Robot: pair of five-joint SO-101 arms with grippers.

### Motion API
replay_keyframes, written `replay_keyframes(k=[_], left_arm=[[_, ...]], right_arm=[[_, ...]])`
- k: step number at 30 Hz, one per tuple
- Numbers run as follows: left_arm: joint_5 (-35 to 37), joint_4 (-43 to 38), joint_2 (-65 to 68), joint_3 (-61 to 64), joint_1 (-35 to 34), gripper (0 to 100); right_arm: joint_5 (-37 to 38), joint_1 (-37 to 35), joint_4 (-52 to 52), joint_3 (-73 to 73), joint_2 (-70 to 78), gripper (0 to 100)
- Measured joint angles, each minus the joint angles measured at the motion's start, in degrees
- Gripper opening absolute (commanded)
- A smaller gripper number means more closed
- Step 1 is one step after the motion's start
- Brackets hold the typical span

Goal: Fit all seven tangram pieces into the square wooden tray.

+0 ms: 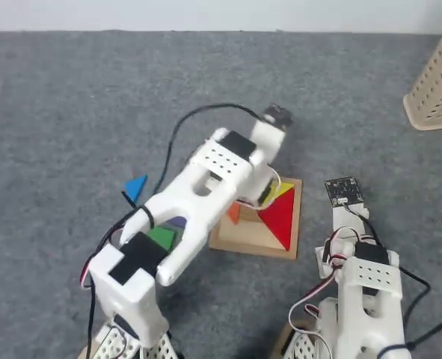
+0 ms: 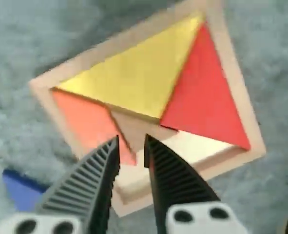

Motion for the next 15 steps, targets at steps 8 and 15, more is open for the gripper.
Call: replay_keyframes(k=[8, 15], left_arm=[[-1.8, -4.8, 0.0, 4.3, 1.3, 7], [-2.1, -5.3, 4.7, 4.7, 1.4, 6]], right_arm=[[0.0, 0.0, 0.0, 0.0, 0.0, 0.9], [0.0, 0.0, 0.0, 0.0, 0.0, 0.9]])
